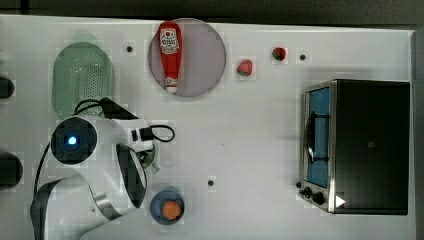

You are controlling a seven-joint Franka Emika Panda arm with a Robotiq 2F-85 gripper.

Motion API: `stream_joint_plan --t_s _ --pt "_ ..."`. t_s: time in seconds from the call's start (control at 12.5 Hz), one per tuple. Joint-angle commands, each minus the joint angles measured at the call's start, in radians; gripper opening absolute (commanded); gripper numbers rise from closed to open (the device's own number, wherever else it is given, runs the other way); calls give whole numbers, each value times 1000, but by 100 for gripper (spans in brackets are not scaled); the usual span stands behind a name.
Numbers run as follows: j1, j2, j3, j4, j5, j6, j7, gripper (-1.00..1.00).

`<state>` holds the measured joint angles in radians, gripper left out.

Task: Pick Banana and place it in mug.

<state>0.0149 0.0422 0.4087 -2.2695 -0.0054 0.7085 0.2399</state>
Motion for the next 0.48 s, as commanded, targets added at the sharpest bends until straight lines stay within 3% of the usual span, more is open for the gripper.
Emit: stream_joint_plan --t_s 0.08,0.48 --pt "-32 -185 -138 101 19 -161 -22 100" --pt "-37 -271 -326 266 18 -458 -45 100"
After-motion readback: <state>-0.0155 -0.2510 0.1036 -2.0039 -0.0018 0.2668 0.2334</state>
